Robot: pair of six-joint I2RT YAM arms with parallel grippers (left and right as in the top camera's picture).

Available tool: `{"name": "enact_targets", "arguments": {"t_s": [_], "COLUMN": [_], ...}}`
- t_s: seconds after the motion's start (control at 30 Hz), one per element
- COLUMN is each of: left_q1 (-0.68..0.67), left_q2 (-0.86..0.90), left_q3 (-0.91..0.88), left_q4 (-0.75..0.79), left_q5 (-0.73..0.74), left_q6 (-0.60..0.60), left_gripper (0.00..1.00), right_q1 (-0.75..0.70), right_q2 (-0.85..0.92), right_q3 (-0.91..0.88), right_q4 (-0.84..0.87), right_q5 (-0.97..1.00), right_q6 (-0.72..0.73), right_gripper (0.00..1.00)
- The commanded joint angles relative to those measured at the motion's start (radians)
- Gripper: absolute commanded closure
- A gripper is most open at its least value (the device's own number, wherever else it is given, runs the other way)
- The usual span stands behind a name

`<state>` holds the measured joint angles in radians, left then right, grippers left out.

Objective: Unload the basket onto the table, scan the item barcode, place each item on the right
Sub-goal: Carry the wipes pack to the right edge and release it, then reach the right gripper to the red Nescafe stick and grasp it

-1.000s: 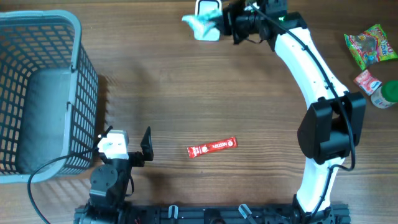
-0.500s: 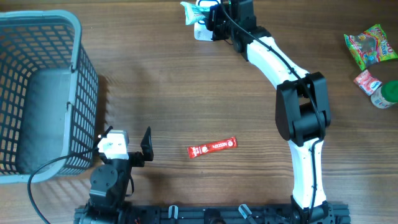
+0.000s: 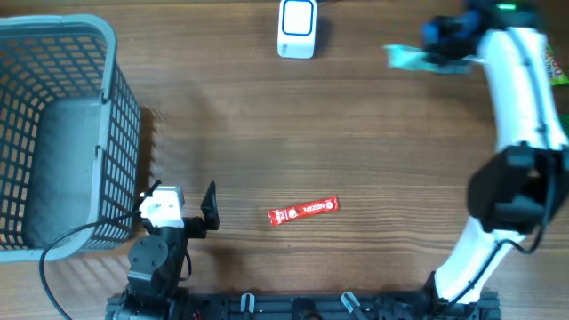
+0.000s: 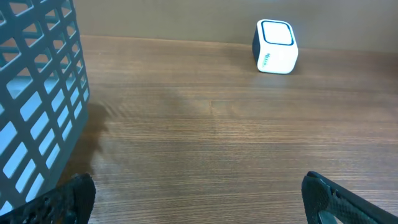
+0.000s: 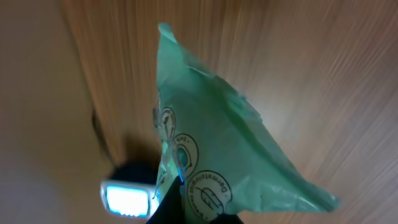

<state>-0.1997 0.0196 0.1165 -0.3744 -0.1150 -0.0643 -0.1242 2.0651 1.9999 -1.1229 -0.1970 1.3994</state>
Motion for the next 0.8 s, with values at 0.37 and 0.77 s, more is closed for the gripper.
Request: {"name": "enact_targets", "arguments": {"t_s": [0.37,0.77], "left_q1": [0.006,0.006], "left_q2": [-0.005,-0.005], "left_q3": [-0.003,-0.003], "left_q4": [0.003,0.003], "left_q5": [-0.013,-0.013], "left_q6": [0.016,0.016], "left_gripper": [0.0,0.0], "right_q1": [-0.278,0.212], "right_q2": [0.029,-0.458], "right_q3": [-0.156,-0.179], "right_q4": [0.14,-0.444], "right_q5": [0.002,0.081], "right_q6": [-0.529,-1.0], "right_gripper": [0.48,0.0]}}
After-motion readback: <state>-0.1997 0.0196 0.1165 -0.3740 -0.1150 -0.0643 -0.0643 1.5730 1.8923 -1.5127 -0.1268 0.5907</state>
